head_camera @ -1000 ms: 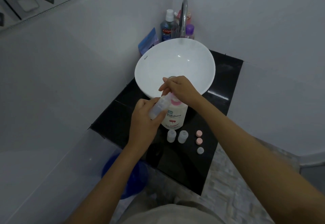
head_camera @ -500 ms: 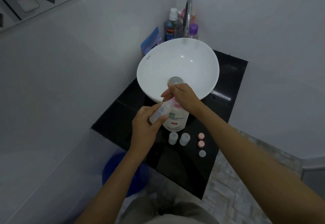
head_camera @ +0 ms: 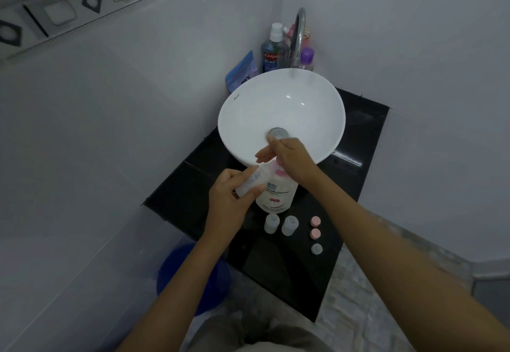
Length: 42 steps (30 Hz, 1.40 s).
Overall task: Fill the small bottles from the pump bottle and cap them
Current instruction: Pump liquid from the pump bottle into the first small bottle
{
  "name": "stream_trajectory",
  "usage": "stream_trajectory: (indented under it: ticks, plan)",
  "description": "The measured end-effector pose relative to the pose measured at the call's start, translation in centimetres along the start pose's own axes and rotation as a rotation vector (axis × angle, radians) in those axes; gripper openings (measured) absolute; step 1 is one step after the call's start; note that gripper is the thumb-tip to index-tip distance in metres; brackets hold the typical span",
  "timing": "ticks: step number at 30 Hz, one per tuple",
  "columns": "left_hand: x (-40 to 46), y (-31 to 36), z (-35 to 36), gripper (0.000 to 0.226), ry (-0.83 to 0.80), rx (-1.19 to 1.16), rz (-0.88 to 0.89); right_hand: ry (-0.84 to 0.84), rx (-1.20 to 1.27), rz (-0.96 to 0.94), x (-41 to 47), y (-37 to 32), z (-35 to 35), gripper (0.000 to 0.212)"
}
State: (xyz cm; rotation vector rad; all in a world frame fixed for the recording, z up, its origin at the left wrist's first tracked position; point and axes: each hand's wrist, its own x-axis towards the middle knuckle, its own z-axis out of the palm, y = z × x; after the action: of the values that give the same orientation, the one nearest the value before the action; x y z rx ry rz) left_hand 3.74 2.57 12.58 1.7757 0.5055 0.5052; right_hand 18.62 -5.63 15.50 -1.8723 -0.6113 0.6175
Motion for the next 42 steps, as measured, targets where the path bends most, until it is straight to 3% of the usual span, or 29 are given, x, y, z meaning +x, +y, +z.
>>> stream_trajectory:
  ticks: [7, 18, 27, 42]
  plan:
    - [0.1, 0.6, -0.3, 0.045, -0.018, -0.071, 0.006, -0.067, 0.073, -0.019, 0.1, -1.4, -0.9, 0.053]
    - [0.3, -0.5, -0.2, 0.043, -0.045, -0.055, -0.035, 0.019, -0.019, 0.016, 0.5, 1.1, 0.6, 0.052]
    - [0.6, 0.5, -0.7, 0.042, -0.04, -0.069, 0.002, -0.104, -0.086, 0.01, 1.0, -2.5, -0.8, 0.062]
    - [0.1, -0.4, -0.2, 0.041, -0.038, -0.082, -0.069, -0.055, -0.104, 0.052, 1.1, -0.2, 0.3, 0.051]
